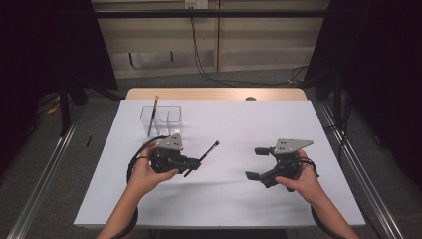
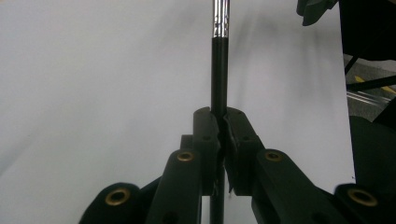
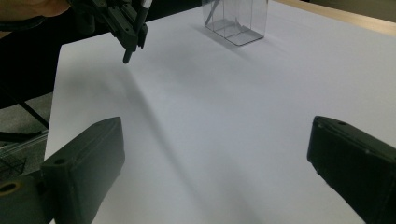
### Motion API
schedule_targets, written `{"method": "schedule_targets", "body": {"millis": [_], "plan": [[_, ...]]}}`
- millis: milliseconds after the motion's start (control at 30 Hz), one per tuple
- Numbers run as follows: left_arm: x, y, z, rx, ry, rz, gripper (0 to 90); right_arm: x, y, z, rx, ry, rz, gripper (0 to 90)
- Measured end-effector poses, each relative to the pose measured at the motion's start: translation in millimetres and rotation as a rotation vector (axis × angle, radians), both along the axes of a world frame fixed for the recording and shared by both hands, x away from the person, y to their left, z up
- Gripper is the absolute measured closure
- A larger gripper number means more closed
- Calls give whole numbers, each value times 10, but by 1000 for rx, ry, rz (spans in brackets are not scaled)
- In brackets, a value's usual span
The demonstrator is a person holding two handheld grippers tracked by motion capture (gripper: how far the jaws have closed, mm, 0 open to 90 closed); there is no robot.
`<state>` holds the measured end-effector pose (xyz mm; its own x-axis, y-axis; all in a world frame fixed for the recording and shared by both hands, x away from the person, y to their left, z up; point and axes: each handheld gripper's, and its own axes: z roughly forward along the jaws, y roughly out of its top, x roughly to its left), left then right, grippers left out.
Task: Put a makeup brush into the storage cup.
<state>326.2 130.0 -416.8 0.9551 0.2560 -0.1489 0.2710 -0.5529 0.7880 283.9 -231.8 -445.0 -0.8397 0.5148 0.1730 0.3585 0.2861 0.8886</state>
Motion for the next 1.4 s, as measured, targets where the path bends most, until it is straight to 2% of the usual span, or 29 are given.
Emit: {"method": "schedule_targets", "body": {"millis": [467,700,900,1167,1400], "plan": [[52,103,-38,-40,5,58,841,-28,-70,-37,-6,-3,-15,32],[68,164,-25,-72,-10,90,841,-45,-110,-47,-7,-9,-24,31],[75,204,-2,-88,-20,100,842,-70,-174,-56,4,-16,-44,31],[73,223,-60,-107,-17,117,841,-115,-240,-76,35,-31,-62,30],[79,253,-65,-118,-20,134,842,-148,-357,-91,47,-33,-100,30]]}}
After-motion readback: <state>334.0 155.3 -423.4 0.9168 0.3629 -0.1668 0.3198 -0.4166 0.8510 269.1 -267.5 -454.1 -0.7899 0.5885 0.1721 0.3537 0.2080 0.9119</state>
